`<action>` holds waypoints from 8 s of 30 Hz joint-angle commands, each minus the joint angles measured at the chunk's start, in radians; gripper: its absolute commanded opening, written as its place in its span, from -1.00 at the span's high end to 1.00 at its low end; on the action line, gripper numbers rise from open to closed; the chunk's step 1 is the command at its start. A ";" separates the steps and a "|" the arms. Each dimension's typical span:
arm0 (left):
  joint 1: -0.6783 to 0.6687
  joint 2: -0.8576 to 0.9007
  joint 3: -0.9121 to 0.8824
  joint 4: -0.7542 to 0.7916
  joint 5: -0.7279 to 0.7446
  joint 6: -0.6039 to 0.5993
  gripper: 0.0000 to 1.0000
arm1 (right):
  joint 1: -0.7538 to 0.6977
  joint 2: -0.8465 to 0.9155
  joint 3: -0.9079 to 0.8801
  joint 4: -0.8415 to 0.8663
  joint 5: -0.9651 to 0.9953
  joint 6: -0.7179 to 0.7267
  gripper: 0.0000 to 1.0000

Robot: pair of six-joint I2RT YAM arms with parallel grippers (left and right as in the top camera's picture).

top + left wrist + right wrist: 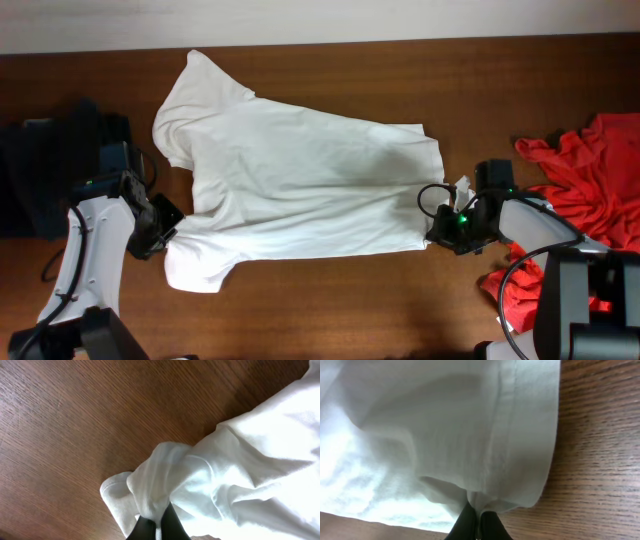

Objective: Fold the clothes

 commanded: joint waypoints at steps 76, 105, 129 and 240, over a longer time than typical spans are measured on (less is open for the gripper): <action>-0.108 -0.081 0.102 -0.269 0.143 0.336 0.99 | -0.174 -0.084 0.356 -0.623 0.424 0.009 0.92; -0.090 0.248 0.101 0.594 0.224 0.215 -0.34 | -0.171 0.130 0.355 0.119 0.309 0.005 0.56; -0.066 0.391 0.094 -0.066 -0.083 0.166 0.69 | -0.107 0.254 0.334 -0.372 0.528 -0.008 0.92; -0.660 0.402 0.332 0.074 -0.232 0.339 0.99 | -0.216 0.104 0.270 -0.374 0.246 -0.071 0.45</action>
